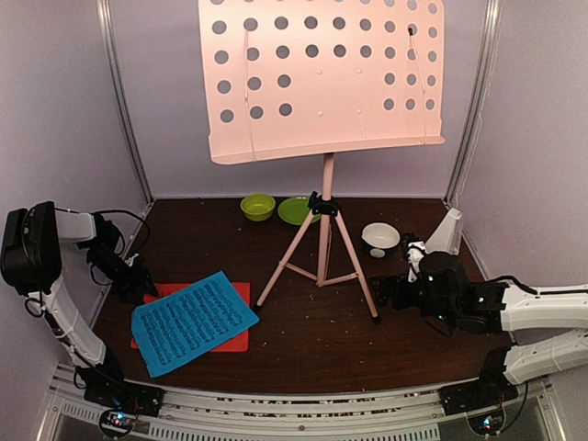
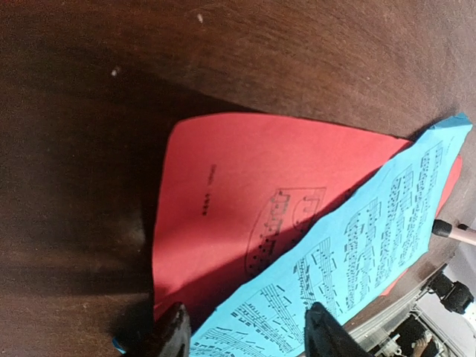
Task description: Set up the instrument practice props
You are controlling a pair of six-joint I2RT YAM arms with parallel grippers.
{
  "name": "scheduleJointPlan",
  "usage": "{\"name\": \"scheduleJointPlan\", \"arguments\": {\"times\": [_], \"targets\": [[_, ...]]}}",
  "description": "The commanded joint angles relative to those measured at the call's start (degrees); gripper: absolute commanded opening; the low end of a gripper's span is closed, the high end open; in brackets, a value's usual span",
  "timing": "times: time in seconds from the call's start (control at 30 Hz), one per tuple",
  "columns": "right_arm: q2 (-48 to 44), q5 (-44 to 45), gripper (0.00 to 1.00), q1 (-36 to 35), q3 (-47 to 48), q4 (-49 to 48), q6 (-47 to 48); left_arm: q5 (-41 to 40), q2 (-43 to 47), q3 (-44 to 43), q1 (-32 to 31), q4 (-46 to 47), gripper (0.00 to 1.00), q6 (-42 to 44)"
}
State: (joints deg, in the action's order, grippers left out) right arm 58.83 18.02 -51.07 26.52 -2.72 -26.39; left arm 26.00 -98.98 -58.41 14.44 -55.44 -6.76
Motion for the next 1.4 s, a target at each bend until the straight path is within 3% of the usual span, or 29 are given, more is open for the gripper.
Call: {"name": "scheduleJointPlan", "arguments": {"times": [0.0, 0.1, 0.23, 0.43, 0.97, 1.03, 1.2, 1.37], "targets": [[-2.0, 3.4, 0.97, 0.2, -1.7, -0.9, -1.5, 2.2, -0.7, 0.1, 0.0, -0.6, 0.51, 0.4], [-2.2, 3.8, 0.97, 0.2, -2.1, -0.9, -1.6, 1.0, -0.7, 0.4, -0.7, -0.9, 0.50, -0.4], [-2.2, 3.4, 0.97, 0.2, -2.4, -1.6, -1.8, -3.2, -0.5, -0.9, -0.7, -2.1, 0.56, -0.5], [-2.2, 3.2, 0.97, 0.2, -2.2, -1.9, -2.3, -2.8, -1.5, -0.6, -0.8, -2.3, 0.57, -0.5], [-4.7, 4.1, 0.97, 0.2, -2.8, -0.7, -1.7, 6.8, 0.4, 2.5, -3.1, 0.2, 0.20, -0.4], [-4.8, 4.3, 0.97, 0.2, -2.9, -0.6, -1.5, 7.9, 0.8, 2.9, -3.2, 0.7, 0.22, -0.4], [-4.8, 4.2, 0.97, 0.2, -2.7, -0.6, -1.2, 7.8, 0.6, 3.2, -4.6, 0.9, 0.40, -0.8], [-5.1, 4.2, 0.97, 0.2, -2.6, -0.6, -1.1, 6.4, 1.5, 3.0, -6.2, 0.1, 0.34, -0.8]]}}
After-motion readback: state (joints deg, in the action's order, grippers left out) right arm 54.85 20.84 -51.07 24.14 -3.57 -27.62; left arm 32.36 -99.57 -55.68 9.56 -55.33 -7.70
